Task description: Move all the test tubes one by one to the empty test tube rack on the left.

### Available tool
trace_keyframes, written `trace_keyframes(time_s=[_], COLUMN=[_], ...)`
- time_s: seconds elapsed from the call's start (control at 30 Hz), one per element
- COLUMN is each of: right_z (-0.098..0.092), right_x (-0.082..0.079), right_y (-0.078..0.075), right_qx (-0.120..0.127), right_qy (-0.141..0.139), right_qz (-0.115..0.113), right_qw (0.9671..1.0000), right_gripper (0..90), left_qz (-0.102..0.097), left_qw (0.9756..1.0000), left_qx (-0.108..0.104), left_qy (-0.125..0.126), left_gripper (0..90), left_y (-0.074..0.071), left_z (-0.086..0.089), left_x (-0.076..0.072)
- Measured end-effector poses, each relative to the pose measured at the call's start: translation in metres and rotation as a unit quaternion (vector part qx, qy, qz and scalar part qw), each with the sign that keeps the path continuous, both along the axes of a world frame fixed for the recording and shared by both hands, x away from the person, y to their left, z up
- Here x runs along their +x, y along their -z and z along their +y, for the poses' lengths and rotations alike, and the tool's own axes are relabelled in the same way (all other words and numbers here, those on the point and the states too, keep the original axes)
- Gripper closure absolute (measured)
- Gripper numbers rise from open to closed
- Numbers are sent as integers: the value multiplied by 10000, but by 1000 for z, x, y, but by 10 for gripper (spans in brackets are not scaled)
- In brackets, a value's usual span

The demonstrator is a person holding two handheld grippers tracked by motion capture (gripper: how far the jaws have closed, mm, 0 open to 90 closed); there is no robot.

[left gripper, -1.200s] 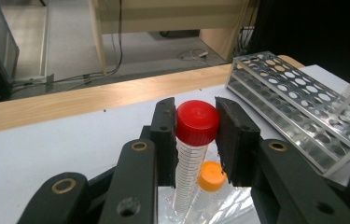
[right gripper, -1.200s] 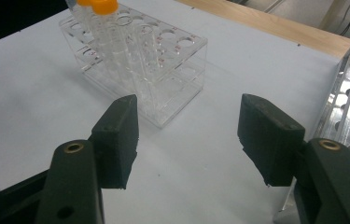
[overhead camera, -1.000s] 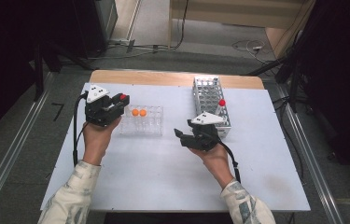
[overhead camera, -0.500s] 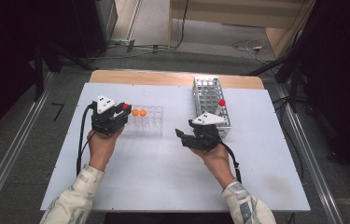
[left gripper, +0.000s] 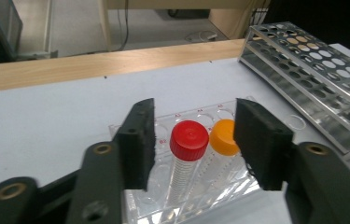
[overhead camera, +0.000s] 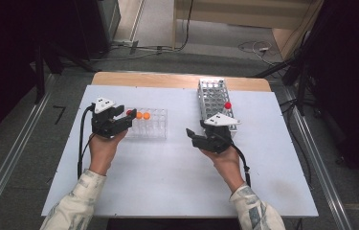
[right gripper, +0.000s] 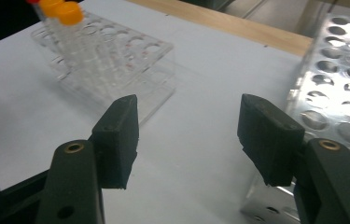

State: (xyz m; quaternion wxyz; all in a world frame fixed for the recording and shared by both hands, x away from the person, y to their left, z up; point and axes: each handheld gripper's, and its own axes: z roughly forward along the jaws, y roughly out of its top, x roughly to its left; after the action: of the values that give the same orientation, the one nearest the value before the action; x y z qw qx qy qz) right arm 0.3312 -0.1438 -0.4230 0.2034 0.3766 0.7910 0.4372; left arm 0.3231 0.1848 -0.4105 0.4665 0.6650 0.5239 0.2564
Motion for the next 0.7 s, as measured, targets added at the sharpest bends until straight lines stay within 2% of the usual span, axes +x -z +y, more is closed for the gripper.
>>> trace_keyframes(time_s=[0.07, 0.17, 0.27, 0.5, 0.7], right_z=[-6, -17, -28, -49, -57], right_x=[3, 7, 11, 25, 35], right_y=[-2, -4, -7, -4, -2], right_qx=[-12, -59, -37, -137, -161], right_qy=[156, 395, 612, 1002, 1256], right_qz=[-28, -114, -124, -107, -142], right_qw=[9999, 9991, 9980, 9948, 9919], right_gripper=[369, 369, 369, 373, 384], left_qz=[-6, -16, -72, -86, -81], left_qw=[9999, 9999, 9998, 9997, 9997], left_qx=[-111, -135, -197, -165, -164], left_qy=[6, 38, 67, 133, 153], left_gripper=[381, 290, 253, 253, 255], left_y=[-2, -6, -8, -8, -7], left_z=[1, 0, -1, -3, -4], left_x=[-1, -2, -3, -3, -3])
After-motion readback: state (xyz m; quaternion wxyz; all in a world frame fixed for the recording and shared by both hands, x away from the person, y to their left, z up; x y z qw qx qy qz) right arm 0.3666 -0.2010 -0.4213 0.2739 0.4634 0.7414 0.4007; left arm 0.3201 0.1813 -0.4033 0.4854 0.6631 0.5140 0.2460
